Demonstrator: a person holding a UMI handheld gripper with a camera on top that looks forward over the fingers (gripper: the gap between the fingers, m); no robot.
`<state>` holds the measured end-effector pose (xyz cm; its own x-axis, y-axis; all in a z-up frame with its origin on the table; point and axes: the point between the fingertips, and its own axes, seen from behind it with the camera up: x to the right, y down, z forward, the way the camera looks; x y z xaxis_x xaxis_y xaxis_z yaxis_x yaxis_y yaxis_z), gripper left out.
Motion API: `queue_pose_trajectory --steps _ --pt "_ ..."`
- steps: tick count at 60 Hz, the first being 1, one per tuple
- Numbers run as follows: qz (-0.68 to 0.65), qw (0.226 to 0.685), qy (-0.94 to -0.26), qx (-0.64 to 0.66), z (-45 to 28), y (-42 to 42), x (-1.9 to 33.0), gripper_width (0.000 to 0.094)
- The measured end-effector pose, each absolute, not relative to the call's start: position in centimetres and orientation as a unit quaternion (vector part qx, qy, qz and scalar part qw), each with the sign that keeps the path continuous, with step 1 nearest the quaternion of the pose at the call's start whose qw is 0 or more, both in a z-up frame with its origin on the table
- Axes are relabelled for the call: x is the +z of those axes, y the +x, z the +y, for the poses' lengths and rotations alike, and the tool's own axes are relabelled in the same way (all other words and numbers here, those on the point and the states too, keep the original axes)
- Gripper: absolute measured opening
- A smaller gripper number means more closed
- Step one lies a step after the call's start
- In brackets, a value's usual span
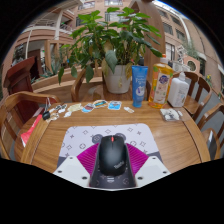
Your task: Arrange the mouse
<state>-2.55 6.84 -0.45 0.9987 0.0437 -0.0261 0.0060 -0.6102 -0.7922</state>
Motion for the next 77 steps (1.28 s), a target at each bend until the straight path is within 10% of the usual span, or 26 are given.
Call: queue_pose_trajectory --steps 10,42,77 --pt "-0.025 0.451 -0.892 0.020 4.9 -2.7 2.2 0.0870" --pt "-0.019 0.535 -0.845 0.007 -13.0 -2.2 20.0 0.0851" --pt "-0.035 0.525 -0.851 -0.014 -20.7 -2.1 20.4 0.0855"
